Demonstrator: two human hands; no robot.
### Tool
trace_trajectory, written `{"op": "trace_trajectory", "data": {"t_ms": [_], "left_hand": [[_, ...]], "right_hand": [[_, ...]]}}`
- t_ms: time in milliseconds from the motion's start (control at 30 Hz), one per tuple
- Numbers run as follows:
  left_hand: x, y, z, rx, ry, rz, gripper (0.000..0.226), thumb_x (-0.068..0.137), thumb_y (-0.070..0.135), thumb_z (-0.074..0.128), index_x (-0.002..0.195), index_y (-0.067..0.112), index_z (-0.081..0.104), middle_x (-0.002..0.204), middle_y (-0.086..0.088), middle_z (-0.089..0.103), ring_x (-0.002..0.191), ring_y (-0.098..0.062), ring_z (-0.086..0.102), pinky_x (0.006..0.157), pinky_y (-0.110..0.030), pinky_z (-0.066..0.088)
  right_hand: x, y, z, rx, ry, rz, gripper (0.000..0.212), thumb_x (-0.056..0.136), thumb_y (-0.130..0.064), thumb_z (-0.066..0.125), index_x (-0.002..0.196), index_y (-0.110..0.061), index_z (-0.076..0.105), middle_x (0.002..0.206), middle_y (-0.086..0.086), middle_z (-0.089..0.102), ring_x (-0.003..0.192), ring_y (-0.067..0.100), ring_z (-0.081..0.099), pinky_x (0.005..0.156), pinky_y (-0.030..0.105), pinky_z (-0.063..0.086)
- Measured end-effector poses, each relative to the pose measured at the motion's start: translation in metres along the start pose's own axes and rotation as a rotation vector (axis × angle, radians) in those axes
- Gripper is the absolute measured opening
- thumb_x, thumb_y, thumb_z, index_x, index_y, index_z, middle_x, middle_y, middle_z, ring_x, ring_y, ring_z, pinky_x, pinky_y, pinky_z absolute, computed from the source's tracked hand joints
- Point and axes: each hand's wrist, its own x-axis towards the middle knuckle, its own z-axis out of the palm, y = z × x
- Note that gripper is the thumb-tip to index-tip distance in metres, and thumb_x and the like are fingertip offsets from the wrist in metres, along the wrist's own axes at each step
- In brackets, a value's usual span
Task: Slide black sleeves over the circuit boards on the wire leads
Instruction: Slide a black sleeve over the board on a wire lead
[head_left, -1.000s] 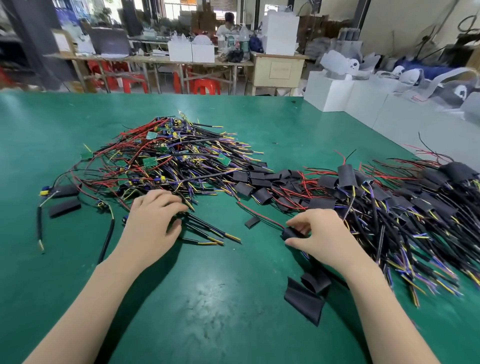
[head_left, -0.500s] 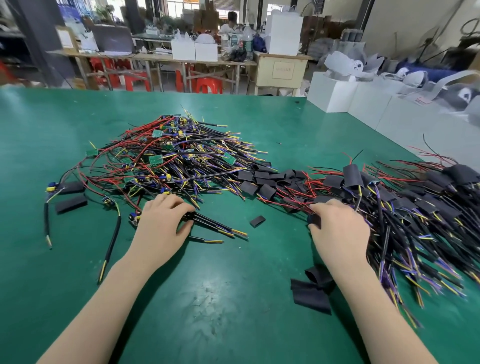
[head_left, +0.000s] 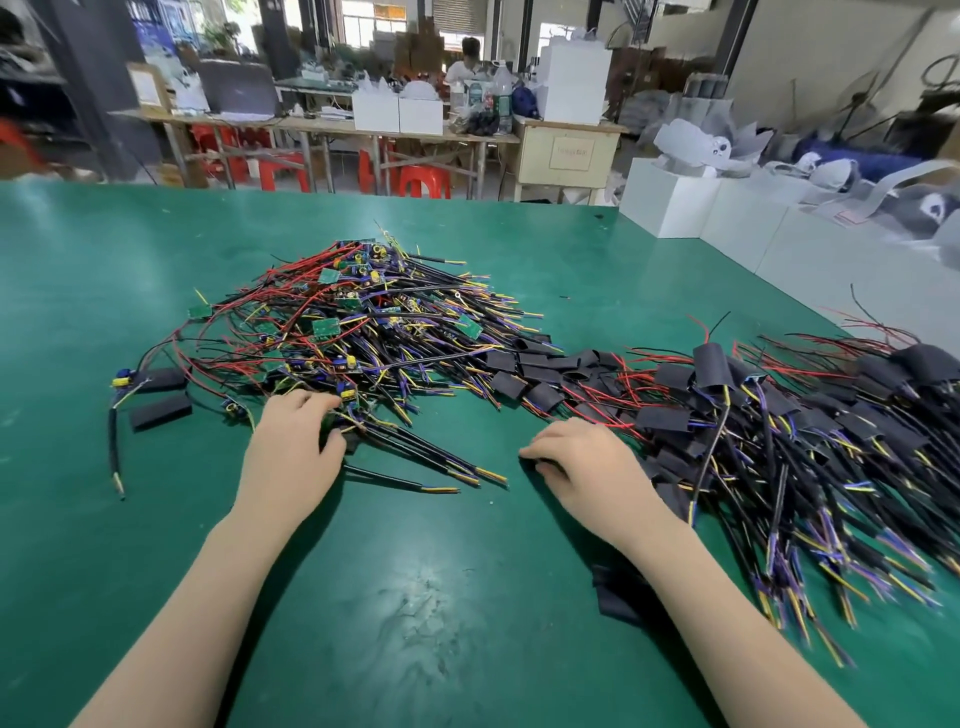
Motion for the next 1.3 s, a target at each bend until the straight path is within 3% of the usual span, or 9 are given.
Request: {"op": "trace_trajectory", "data": {"t_ms": [200, 333, 433, 600, 700, 900, 1067, 1167, 1300], "left_hand": [[0.006, -0.007, -0.014, 0.023, -0.097, 0.039, 0.04, 0.081, 0.009, 0.067, 0.121, 0.009, 0.06, 0.105, -0.005, 0.067, 0.105, -0.03, 0.053, 0.092, -0.043, 0.043], [0.007, -0.015, -0.021, 0.023, -0.152, 0.076, 0.029, 0.08, 0.007, 0.072, 0.108, 0.012, 0.066, 0.106, -0.005, 0.068, 0.104, -0.028, 0.059, 0.091, -0.04, 0.045], [0.008, -0.014, -0.021, 0.021, 0.011, 0.125, 0.021, 0.08, 0.008, 0.075, 0.1, 0.011, 0.07, 0.097, -0.008, 0.069, 0.096, -0.032, 0.059, 0.084, -0.039, 0.043], [0.007, 0.009, -0.028, -0.211, 0.524, 0.165, 0.014, 0.095, 0.011, 0.059, 0.107, 0.005, 0.064, 0.103, -0.014, 0.064, 0.095, -0.025, 0.055, 0.086, -0.033, 0.04], [-0.001, 0.03, -0.037, -0.532, 0.67, 0.175, 0.013, 0.1, 0.022, 0.05, 0.108, 0.031, 0.051, 0.099, -0.009, 0.06, 0.08, -0.021, 0.062, 0.076, -0.031, 0.046], [-0.015, 0.065, -0.028, -0.53, 0.435, 0.315, 0.013, 0.09, 0.016, 0.059, 0.1, 0.017, 0.05, 0.081, -0.003, 0.058, 0.065, -0.017, 0.052, 0.063, -0.026, 0.043], [-0.02, 0.074, -0.025, -0.703, 0.254, 0.244, 0.011, 0.082, 0.023, 0.053, 0.09, 0.025, 0.047, 0.077, -0.006, 0.064, 0.074, -0.034, 0.062, 0.065, -0.051, 0.051], [-0.017, 0.073, -0.024, -0.739, 0.203, 0.195, 0.025, 0.079, 0.015, 0.047, 0.098, 0.026, 0.058, 0.071, 0.005, 0.066, 0.065, -0.015, 0.058, 0.058, -0.041, 0.052], [-0.015, 0.067, -0.03, -1.062, 0.088, 0.205, 0.028, 0.083, 0.004, 0.049, 0.093, 0.02, 0.07, 0.075, -0.002, 0.069, 0.057, -0.016, 0.049, 0.052, -0.022, 0.041]], "right_hand": [[-0.022, 0.011, -0.031, 0.188, 0.053, 0.167, 0.023, 0.078, -0.033, 0.074, 0.099, -0.024, 0.073, 0.087, -0.008, 0.067, 0.077, 0.01, 0.061, 0.078, 0.03, 0.049], [-0.052, 0.025, -0.07, 0.275, -0.416, 0.258, 0.044, 0.049, -0.056, 0.084, 0.078, -0.027, 0.067, 0.067, -0.013, 0.065, 0.056, -0.002, 0.055, 0.055, 0.013, 0.043], [-0.068, 0.02, -0.074, 0.147, -0.57, 0.271, 0.061, 0.04, -0.062, 0.082, 0.089, -0.034, 0.059, 0.083, -0.011, 0.061, 0.063, -0.001, 0.053, 0.061, 0.019, 0.046], [-0.063, 0.011, -0.067, 0.11, -0.447, 0.164, 0.041, 0.055, -0.051, 0.08, 0.087, -0.032, 0.061, 0.085, -0.014, 0.056, 0.068, -0.003, 0.048, 0.061, 0.016, 0.04], [-0.054, 0.009, -0.062, 0.046, -0.355, 0.145, 0.032, 0.064, -0.05, 0.076, 0.087, -0.031, 0.065, 0.076, -0.016, 0.05, 0.074, 0.003, 0.046, 0.064, 0.021, 0.037], [-0.029, 0.015, -0.061, 0.202, -0.426, 0.148, 0.029, 0.067, -0.043, 0.079, 0.089, -0.025, 0.071, 0.079, -0.011, 0.067, 0.074, 0.004, 0.061, 0.075, 0.025, 0.052], [0.012, 0.022, -0.052, 0.216, -0.106, 0.2, 0.009, 0.08, -0.028, 0.071, 0.08, -0.019, 0.073, 0.074, -0.007, 0.069, 0.071, 0.01, 0.063, 0.076, 0.029, 0.052], [0.044, 0.023, -0.043, 0.105, 0.042, 0.236, 0.012, 0.083, -0.015, 0.063, 0.088, -0.015, 0.073, 0.086, 0.003, 0.07, 0.083, 0.022, 0.063, 0.078, 0.031, 0.05], [0.075, 0.025, -0.028, -0.028, -0.019, 0.33, 0.021, 0.086, -0.02, 0.059, 0.101, -0.01, 0.07, 0.105, 0.014, 0.067, 0.102, 0.033, 0.06, 0.083, 0.035, 0.049]]}}
